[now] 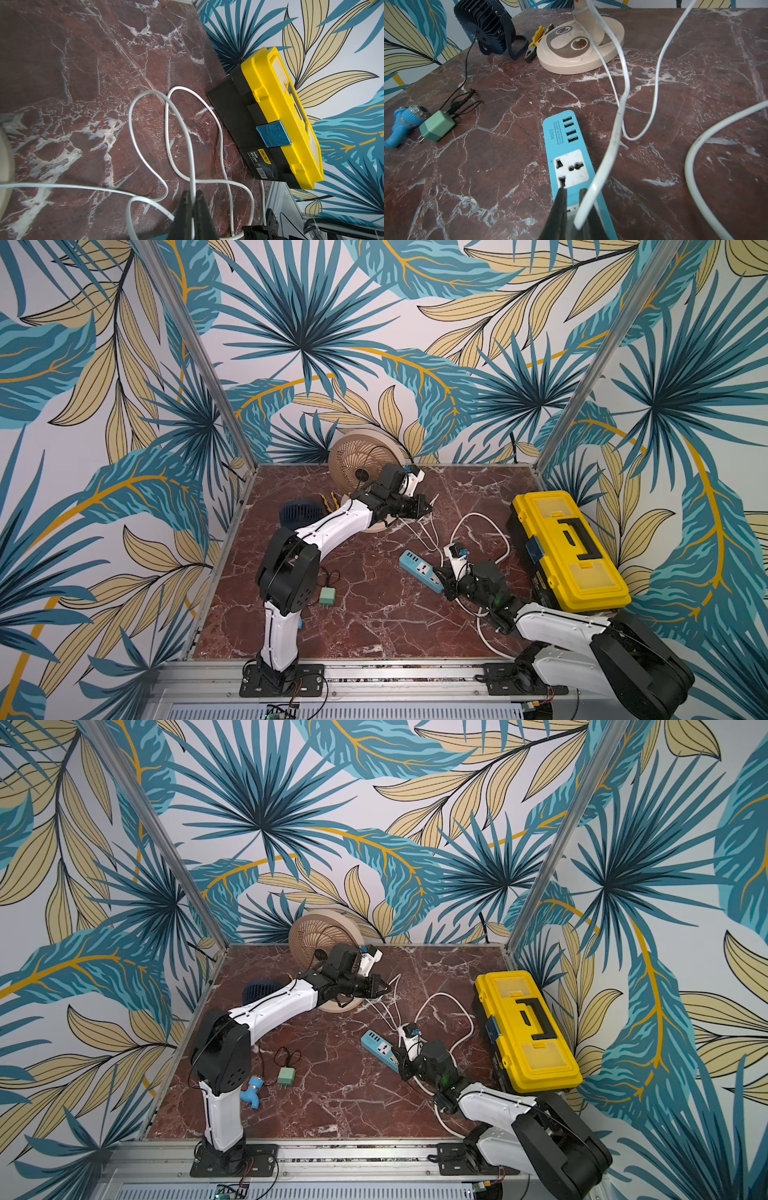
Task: Plug the desk fan into the power strip
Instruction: Insert the plug into the socket.
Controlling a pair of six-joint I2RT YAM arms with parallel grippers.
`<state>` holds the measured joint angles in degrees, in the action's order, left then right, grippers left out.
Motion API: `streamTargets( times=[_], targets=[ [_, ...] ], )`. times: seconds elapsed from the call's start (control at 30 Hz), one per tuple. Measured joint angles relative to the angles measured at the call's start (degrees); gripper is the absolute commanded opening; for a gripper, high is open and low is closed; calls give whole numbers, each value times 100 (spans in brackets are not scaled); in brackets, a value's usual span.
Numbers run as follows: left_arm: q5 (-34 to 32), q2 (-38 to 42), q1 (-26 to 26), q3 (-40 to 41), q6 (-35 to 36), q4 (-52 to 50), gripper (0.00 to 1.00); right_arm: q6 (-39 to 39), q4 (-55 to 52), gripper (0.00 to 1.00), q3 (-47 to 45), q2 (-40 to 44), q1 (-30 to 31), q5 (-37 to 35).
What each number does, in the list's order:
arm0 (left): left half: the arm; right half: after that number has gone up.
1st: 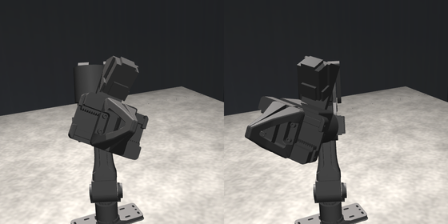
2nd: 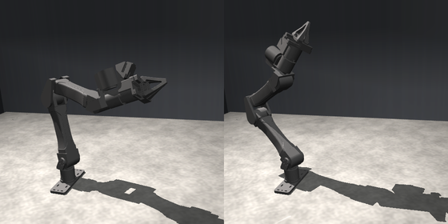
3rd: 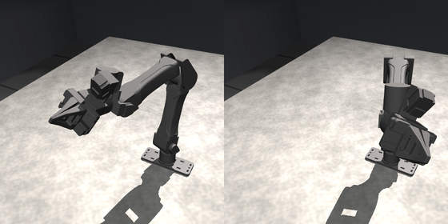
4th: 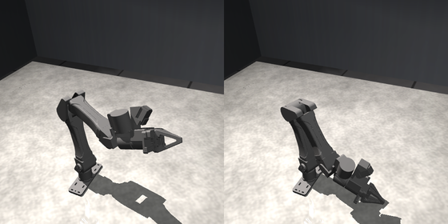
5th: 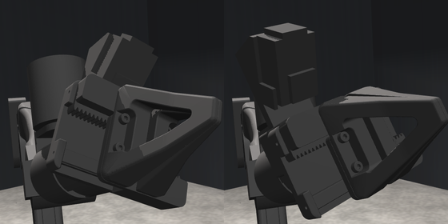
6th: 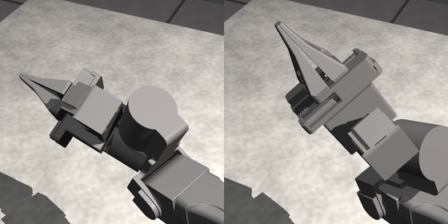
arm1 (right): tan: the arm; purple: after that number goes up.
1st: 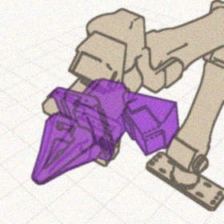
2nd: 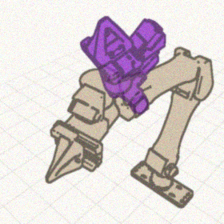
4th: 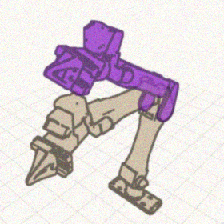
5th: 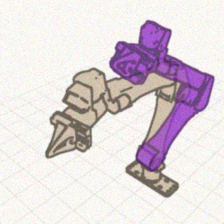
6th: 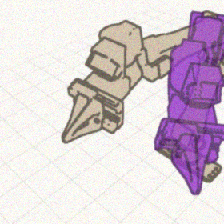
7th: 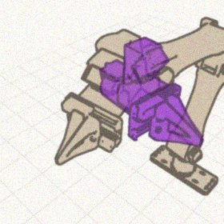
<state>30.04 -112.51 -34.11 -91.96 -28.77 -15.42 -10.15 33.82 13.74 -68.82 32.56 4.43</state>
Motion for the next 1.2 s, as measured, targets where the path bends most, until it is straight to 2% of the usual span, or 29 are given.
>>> streamTargets(
  times=[0.63, 0.9, 1.13, 1.2],
  targets=[
    [68, 0, 0, -2, 4, -57, 0, -11, 356, 0, 96, -492, 63, 122],
    [81, 0, 4, -2, 72, -205, 0, 74, 925, 0, -118, -660, 538, 85],
    [81, 0, 15, -2, 131, -328, 0, 179, 1285, 0, -195, -868, 911, -247],
    [81, 0, 24, -2, 131, -343, 4, 225, 1373, 0, -195, -973, 1036, -372]
  ],
)
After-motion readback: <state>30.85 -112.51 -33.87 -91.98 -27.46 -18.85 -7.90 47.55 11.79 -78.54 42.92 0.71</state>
